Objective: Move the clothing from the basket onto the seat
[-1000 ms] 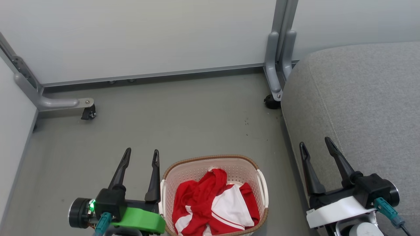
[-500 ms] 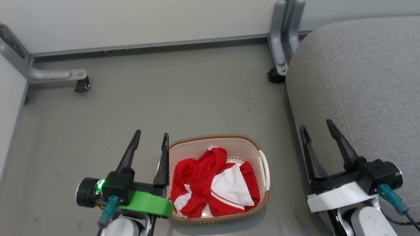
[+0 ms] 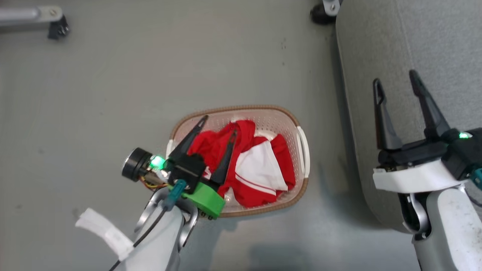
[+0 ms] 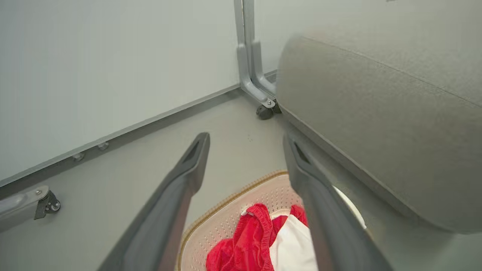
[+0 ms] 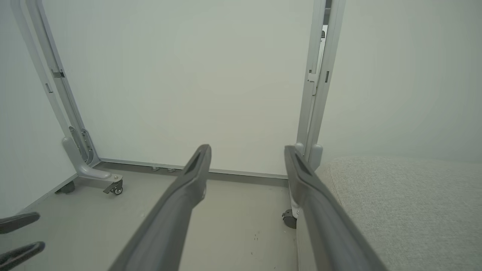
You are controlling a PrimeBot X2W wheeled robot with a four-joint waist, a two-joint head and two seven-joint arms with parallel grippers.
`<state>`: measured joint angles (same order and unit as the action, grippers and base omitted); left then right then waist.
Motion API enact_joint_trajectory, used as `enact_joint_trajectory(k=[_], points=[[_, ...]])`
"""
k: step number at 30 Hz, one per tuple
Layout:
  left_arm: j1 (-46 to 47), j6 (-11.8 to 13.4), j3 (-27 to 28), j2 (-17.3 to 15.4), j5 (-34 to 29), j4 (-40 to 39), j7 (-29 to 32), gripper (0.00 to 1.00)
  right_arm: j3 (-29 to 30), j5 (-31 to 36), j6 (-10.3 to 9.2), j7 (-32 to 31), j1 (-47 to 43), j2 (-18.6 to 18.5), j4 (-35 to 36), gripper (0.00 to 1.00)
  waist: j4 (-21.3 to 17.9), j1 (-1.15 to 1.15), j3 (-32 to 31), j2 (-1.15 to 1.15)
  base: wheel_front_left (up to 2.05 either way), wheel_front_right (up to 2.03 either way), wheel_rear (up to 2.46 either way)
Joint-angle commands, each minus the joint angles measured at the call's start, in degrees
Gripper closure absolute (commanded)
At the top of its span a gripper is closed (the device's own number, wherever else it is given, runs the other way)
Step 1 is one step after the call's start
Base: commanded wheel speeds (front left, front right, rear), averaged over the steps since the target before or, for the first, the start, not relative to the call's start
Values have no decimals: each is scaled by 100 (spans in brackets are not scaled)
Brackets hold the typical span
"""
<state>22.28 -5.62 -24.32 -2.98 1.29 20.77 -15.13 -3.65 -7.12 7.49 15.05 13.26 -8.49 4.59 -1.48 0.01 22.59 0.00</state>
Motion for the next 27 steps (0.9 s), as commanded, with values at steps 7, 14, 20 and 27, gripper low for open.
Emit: enact_joint_trajectory(k=[7,14,20,27], points=[[1118,-149,-866,-347,-559,1314,-4,0,-15,117,0,19,511,-7,264,0,-564,-1,1480,0,0,0,0],[2145,-177,-1598,-559,-976,2932,-4,0,-147,150,0,19,829,180,422,0,-1006,-1,2069,0,0,0,0],[2755,-83,-1979,-714,-1362,3990,-4,0,-142,79,0,19,1000,387,472,0,-1376,-1,2441,0,0,0,0],[3135,38,-2269,-888,-1630,4895,217,0,-114,-42,0,19,1098,545,410,0,-1743,-1,2731,0,0,0,0]])
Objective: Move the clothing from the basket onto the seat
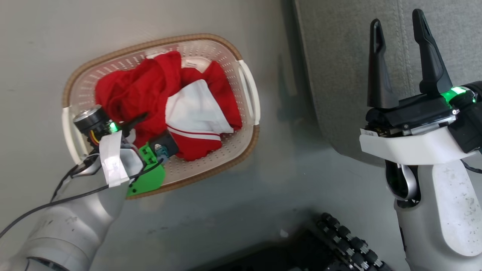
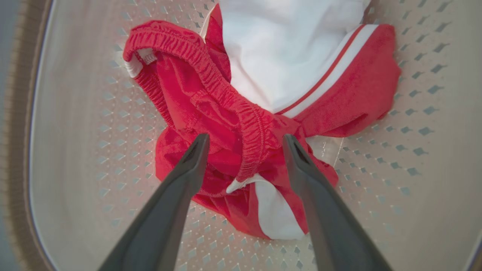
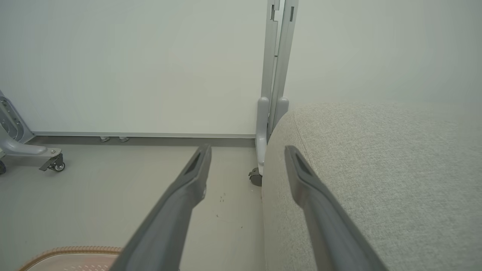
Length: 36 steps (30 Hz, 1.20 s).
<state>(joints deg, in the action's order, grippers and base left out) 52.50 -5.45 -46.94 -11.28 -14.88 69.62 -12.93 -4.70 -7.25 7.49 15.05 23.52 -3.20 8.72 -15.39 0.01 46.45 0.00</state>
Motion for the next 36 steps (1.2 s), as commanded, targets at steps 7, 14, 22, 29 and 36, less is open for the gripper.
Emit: enact_joint_trajectory(k=[7,14,22,29,36], points=[[240,238,-131,-320,-110,292,440,0,-73,-452,0,19,100,27,18,0,-629,-1,522,0,0,0,0],[293,423,-236,-488,-143,370,687,0,-99,-683,0,19,96,30,58,0,-834,-1,661,0,0,0,0],[327,320,-295,-408,-32,395,895,100,-105,-770,0,19,60,29,1,0,-798,-1,668,0,0,0,0],[134,502,-281,-66,153,391,670,100,-46,-558,0,19,59,26,-56,0,-497,-1,321,0,0,0,0],[-375,867,1,460,644,348,95,100,42,-163,-1,19,-229,21,-169,0,44,-1,-655,0,0,0,0]])
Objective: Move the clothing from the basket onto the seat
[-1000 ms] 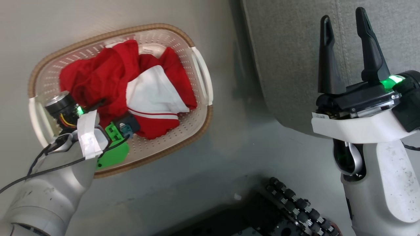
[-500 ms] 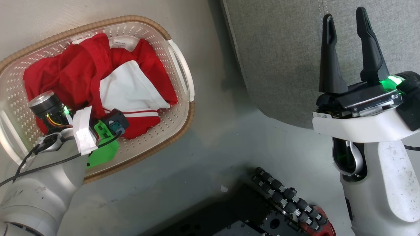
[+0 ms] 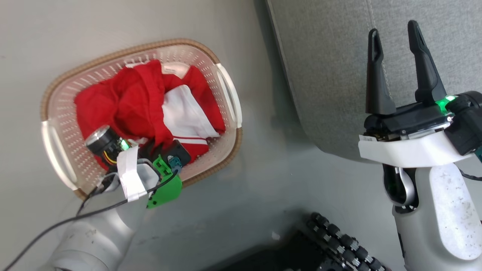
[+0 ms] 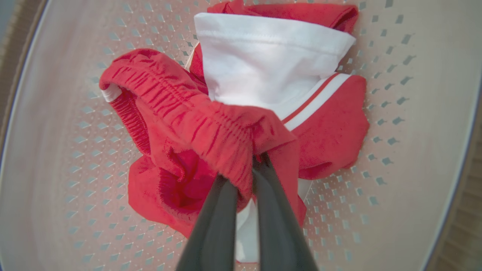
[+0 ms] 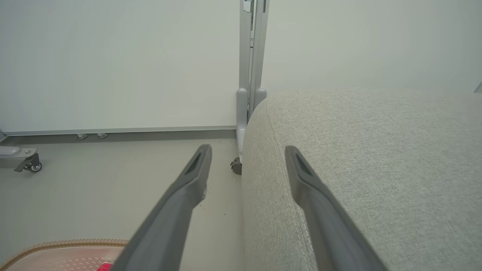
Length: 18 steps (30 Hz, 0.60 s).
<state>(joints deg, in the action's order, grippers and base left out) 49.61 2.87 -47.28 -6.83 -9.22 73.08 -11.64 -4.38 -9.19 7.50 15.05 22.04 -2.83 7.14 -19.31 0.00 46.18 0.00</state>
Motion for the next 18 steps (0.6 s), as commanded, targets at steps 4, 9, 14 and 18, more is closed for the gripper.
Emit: enact_joint_trajectory(k=[4,9,14,18], points=[[-430,197,304,187,473,-112,-250,100,-37,152,-2,19,-301,-44,-82,0,692,0,-1234,0,0,0,0],[-873,344,624,300,929,-456,-357,100,-147,194,-2,19,-629,-192,-204,0,993,0,-1989,0,0,0,0],[-1428,404,939,344,1416,-1437,-356,100,-279,184,-2,19,-966,-296,-340,0,1217,0,-2688,0,0,0,0],[-1824,405,1032,259,1520,-2155,-358,100,-440,-1,-1,19,-1228,-347,-457,0,1318,0,-3218,0,0,0,0]])
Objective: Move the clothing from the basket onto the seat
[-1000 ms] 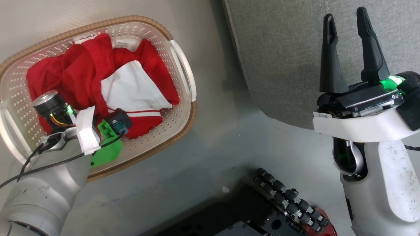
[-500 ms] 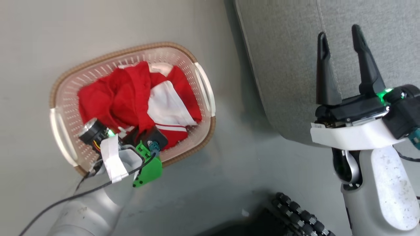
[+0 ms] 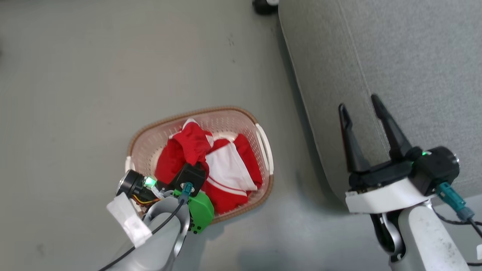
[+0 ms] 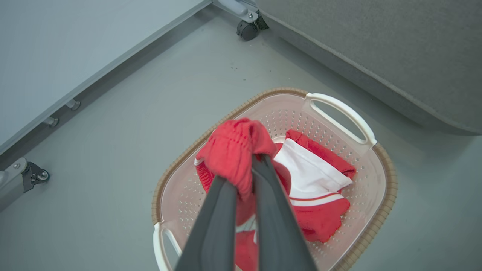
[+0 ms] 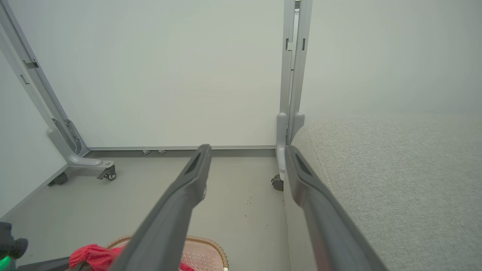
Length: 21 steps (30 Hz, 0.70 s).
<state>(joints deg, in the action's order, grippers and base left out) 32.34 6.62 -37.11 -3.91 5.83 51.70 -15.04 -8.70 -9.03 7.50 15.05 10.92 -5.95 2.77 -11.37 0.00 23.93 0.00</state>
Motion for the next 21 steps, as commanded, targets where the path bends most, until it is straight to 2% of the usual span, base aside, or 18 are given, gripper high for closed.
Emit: enact_joint_trajectory(k=[1,7,11,21], points=[[-207,23,61,-63,43,-242,-19,100,-70,-59,-2,19,-182,-49,-61,0,539,0,-1144,0,0,0,0],[-734,120,172,-332,6,-1222,-20,100,-332,-152,-1,19,-609,-106,-234,0,525,0,-1856,0,0,0,0],[-1011,196,306,-354,95,-1848,-21,100,-468,-200,-1,18,-895,-155,-297,0,483,0,-2184,0,0,0,0],[-1229,188,507,-378,131,-3127,-18,100,-729,-313,-1,19,-1215,-207,-302,0,483,0,-2453,0,0,0,0]])
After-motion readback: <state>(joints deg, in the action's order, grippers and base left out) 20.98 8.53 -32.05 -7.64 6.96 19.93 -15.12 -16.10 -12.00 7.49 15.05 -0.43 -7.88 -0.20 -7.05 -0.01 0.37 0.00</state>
